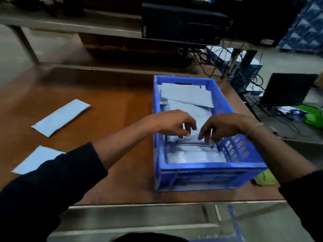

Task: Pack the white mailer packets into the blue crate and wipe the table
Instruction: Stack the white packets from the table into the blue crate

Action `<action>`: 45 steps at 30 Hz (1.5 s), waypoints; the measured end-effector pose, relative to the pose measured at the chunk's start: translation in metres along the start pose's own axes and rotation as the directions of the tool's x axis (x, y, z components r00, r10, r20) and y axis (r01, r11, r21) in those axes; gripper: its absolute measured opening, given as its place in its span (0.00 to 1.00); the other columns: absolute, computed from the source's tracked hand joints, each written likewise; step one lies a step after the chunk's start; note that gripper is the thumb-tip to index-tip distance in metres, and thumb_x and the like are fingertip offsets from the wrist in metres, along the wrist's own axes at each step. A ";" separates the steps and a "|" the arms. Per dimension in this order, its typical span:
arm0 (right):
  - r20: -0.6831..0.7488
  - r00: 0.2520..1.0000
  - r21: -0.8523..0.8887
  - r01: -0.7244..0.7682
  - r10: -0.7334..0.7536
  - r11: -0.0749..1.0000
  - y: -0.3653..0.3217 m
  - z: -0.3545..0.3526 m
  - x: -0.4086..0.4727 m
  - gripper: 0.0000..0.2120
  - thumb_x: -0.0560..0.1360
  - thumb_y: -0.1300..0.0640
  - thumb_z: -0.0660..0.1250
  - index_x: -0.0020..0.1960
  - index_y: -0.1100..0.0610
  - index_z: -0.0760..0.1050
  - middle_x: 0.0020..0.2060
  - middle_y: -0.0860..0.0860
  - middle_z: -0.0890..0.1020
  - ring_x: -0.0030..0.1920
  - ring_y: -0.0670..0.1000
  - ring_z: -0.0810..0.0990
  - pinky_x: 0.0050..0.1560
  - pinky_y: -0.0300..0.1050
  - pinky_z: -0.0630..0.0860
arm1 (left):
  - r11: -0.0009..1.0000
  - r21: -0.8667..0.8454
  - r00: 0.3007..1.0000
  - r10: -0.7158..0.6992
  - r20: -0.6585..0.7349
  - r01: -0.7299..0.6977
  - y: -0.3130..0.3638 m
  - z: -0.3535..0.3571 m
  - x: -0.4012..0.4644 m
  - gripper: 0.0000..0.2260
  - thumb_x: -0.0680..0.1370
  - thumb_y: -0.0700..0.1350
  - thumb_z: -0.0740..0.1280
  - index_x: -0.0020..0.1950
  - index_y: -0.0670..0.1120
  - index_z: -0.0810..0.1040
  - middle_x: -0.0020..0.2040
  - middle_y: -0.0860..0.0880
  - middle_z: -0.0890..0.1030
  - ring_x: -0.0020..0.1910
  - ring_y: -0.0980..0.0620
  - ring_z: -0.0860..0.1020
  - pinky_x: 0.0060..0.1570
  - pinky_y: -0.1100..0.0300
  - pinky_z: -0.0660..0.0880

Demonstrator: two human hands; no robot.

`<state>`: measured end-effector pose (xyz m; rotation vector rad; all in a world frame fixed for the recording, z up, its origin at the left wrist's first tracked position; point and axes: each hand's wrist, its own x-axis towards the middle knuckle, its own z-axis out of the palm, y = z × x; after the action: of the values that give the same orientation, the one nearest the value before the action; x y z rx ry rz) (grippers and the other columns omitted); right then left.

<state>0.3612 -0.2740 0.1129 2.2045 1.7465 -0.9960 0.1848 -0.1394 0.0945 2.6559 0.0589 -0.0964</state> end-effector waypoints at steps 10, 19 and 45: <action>-0.339 0.895 0.159 0.360 -0.291 0.919 -0.143 -0.042 0.085 0.04 0.75 0.53 0.73 0.46 0.54 0.83 0.35 0.52 0.85 0.33 0.47 0.80 0.31 0.39 0.74 | 0.884 -0.419 0.827 -0.388 -0.407 0.208 -0.146 -0.028 -0.134 0.08 0.81 0.37 0.70 0.58 0.36 0.81 0.46 0.40 0.85 0.32 0.62 0.79 0.32 0.71 0.72; 0.024 0.962 0.096 0.269 -0.273 0.958 -0.263 -0.008 0.215 0.16 0.75 0.51 0.73 0.59 0.56 0.78 0.46 0.52 0.85 0.45 0.50 0.86 0.42 0.44 0.81 | 0.677 -0.269 0.543 -0.720 -0.432 0.685 -0.301 0.003 -0.237 0.16 0.78 0.44 0.71 0.65 0.45 0.81 0.65 0.43 0.81 0.62 0.43 0.79 0.62 0.51 0.76; -0.138 0.985 0.151 0.123 -0.103 0.981 -0.367 0.129 0.298 0.26 0.61 0.51 0.83 0.54 0.57 0.76 0.50 0.53 0.81 0.48 0.53 0.81 0.46 0.47 0.81 | 0.439 -0.531 0.353 -0.898 -0.261 0.725 -0.427 -0.013 -0.271 0.41 0.71 0.58 0.78 0.77 0.45 0.64 0.75 0.44 0.71 0.72 0.40 0.72 0.68 0.49 0.73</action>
<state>0.0041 0.0145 -0.0594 2.3363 1.9308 -1.0739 -0.1091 0.2378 -0.0702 1.9399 1.5041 0.2908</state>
